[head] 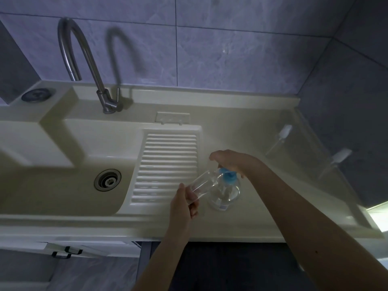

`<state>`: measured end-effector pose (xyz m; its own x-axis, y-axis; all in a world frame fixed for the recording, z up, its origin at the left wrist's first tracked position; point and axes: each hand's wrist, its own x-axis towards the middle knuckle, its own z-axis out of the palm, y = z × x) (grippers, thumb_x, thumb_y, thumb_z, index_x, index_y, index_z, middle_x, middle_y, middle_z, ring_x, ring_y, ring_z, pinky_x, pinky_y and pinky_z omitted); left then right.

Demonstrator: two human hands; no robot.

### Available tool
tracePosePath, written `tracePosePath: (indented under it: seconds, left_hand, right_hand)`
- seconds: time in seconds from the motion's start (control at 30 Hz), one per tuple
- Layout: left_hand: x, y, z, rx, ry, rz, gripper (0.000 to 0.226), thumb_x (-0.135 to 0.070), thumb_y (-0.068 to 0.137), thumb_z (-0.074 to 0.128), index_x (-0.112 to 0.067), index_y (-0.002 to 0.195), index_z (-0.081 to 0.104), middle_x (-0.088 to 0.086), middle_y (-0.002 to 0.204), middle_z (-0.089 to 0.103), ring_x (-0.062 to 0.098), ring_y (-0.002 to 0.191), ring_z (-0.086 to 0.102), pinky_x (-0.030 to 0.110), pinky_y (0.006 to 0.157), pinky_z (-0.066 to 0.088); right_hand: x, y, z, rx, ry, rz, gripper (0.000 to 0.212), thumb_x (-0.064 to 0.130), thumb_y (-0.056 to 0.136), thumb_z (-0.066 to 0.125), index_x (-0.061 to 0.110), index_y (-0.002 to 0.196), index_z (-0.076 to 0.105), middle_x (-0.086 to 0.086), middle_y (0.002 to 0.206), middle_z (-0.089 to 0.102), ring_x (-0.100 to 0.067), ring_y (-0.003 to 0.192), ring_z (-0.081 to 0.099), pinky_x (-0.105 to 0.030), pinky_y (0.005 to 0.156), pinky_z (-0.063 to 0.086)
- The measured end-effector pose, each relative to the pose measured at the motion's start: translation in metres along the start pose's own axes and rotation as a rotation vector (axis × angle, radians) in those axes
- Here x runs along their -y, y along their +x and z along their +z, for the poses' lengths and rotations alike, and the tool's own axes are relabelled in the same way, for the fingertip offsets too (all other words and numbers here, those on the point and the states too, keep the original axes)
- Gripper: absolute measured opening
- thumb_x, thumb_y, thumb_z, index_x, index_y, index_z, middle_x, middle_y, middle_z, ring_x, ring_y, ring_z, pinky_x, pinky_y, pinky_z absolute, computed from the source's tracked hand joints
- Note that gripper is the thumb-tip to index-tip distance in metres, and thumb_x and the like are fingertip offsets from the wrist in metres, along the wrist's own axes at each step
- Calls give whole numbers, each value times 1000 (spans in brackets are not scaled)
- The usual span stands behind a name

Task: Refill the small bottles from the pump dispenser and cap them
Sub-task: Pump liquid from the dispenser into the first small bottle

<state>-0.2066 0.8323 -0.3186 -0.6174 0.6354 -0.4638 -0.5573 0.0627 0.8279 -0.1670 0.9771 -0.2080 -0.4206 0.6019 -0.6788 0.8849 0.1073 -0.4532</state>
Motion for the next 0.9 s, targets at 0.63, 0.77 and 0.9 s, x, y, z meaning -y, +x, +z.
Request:
tracePosePath:
  seconds: [0.63,0.77,0.9]
  left_hand:
    - [2,4,0,37,-12,-18,40,-35,102,27,-8,88,53,3,51,43,8,35,30,20,38,24]
    - [2,3,-1,38,-23,-23,40,-36,101,28,-8,87,53,3,52,43,8,35,31,20,38,24]
    - [0,3,3,17,-28,-41,42,-35,101,30,-9,77,51,4,52,45,8,34,31,19,38,24]
  right_hand:
    - [0,-4,-5,54,-109,-1,47,28,102,32,1,141,37,-15,146,38,-35,131,39,-41,100,38]
    - [0,-2,-5,42,-22,-13,55,39,102,29,3,142,36,-16,146,39,-35,131,40,-42,98,37]
    - [-7,10,0,-121,-60,-63,43,39,95,32,4,97,57,-15,97,59,-23,73,56,-27,62,41]
